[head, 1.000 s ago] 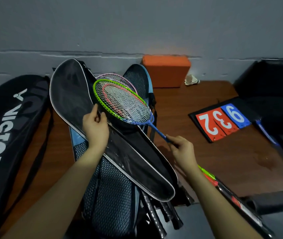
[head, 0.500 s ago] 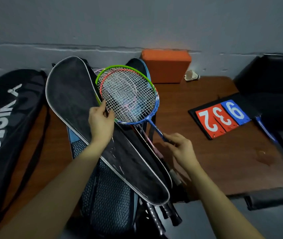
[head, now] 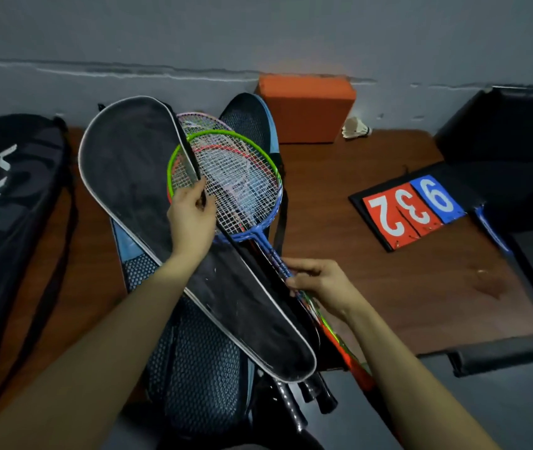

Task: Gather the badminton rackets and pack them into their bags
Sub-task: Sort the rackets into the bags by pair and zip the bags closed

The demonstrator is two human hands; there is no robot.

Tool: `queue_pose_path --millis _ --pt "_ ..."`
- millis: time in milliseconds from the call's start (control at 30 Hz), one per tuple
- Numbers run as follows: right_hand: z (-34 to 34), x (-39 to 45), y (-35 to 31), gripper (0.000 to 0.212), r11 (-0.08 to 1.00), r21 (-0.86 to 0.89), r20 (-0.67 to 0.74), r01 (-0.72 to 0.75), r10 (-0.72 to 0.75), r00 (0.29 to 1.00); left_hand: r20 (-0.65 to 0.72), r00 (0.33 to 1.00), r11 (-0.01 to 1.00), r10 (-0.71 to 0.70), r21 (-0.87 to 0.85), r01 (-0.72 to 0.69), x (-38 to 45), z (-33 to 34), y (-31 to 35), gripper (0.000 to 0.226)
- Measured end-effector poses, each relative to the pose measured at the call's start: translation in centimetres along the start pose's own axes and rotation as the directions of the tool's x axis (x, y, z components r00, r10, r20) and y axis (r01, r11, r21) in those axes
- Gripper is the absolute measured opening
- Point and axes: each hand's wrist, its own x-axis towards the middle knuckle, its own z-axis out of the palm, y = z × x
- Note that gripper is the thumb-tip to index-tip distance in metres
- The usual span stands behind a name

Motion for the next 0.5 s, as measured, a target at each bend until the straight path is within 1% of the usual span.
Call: queue_pose_path --millis 67,133,200,333,400,500 --pt "-0.1 0.2 -0.1 0.041 0.997 -0.082 0.025 -0.010 0.012 1.000 0.026 0.999 1.000 0.019 -0.010 -0.018 0.1 -0.4 -0.3 0.038" --pt "0.4 0.5 -0.4 0.040 0.988 -0.154 0.050 -0.002 0.010 0.999 0.061 0.998 0.998 0.021 -0.056 -0.017 0.0 -0.9 -0.3 0.038" --pt "1.3 1.2 -0.8 0.042 0.983 -0.186 0.077 0.003 0.012 0.997 0.080 0.996 0.995 0.025 -0.094 -0.018 -0.3 -1.3 -0.3 0.037" --pt "4.3 2.8 -1.9 0.043 0.964 -0.262 0.149 0.048 -0.009 0.989 0.079 0.997 0.986 -0.021 -0.166 0.034 -0.9 -2.7 -0.5 0.037" --pt "6.1 3.6 -2.6 0.045 0.951 -0.295 0.131 0.089 -0.052 0.990 0.075 0.997 0.977 -0.028 -0.208 0.043 -1.1 -3.7 -0.9 0.036" --pt "8.9 5.1 -3.4 0.045 0.908 -0.372 0.086 0.191 -0.172 0.981 0.068 0.995 0.959 -0.067 -0.271 0.084 -1.3 -5.5 -1.6 0.038"
